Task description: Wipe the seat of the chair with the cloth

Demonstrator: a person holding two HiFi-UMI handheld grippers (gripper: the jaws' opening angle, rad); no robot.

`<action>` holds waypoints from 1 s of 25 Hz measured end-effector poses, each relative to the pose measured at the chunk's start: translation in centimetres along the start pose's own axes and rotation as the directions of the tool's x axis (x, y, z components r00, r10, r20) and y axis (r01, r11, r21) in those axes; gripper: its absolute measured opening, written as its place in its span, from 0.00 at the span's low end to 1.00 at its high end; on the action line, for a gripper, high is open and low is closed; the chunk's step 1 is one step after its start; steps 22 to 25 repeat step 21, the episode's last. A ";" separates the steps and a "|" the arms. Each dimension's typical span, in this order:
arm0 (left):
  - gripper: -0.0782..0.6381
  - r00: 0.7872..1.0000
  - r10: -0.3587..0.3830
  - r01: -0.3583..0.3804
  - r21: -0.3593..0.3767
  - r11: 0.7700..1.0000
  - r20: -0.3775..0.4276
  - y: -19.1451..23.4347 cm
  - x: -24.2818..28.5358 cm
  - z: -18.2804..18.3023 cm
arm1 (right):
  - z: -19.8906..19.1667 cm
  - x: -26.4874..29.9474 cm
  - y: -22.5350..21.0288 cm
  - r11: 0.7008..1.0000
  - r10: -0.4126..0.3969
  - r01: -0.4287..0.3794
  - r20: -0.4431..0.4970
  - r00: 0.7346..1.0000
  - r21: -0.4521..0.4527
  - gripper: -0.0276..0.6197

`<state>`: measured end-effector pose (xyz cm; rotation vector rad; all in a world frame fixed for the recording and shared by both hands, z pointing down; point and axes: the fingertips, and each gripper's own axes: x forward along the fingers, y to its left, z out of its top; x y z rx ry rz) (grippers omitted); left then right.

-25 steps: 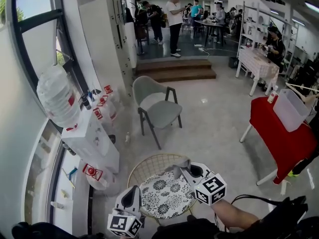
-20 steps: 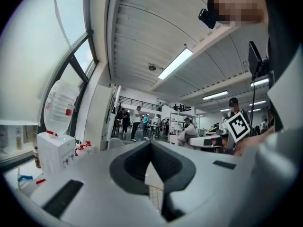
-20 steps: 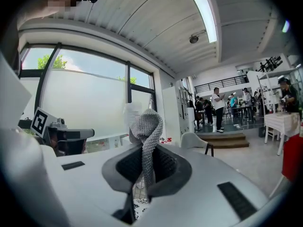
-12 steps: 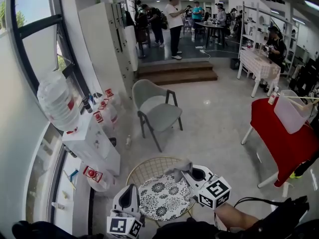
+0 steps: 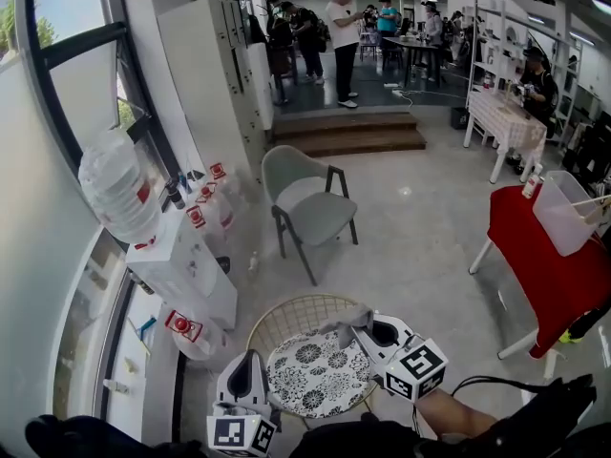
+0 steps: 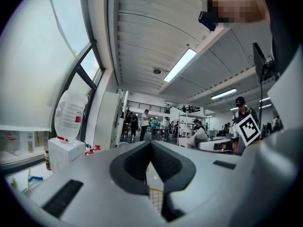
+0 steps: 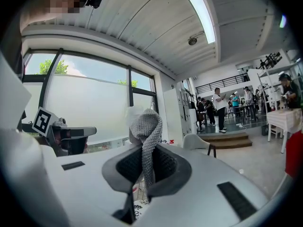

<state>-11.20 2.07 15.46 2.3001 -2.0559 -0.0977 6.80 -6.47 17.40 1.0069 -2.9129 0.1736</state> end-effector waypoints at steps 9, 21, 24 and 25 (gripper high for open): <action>0.12 1.000 0.015 -0.016 0.028 0.999 0.021 0.1 -0.7 0.8 | 0.7 -0.3 -0.2 1.000 -0.006 0.006 0.009 1.000 -0.003 0.08; 0.12 1.000 -0.011 0.012 0.043 0.999 -0.012 -0.9 -1.1 0.0 | 0.0 -0.6 -1.1 1.000 -0.023 0.023 0.002 1.000 -0.011 0.08; 0.12 1.000 -0.011 0.012 0.043 0.999 -0.012 -0.9 -1.1 0.0 | 0.0 -0.6 -1.1 1.000 -0.023 0.023 0.002 1.000 -0.011 0.08; 0.12 1.000 -0.011 0.012 0.043 0.999 -0.012 -0.9 -1.1 0.0 | 0.0 -0.6 -1.1 1.000 -0.023 0.023 0.002 1.000 -0.011 0.08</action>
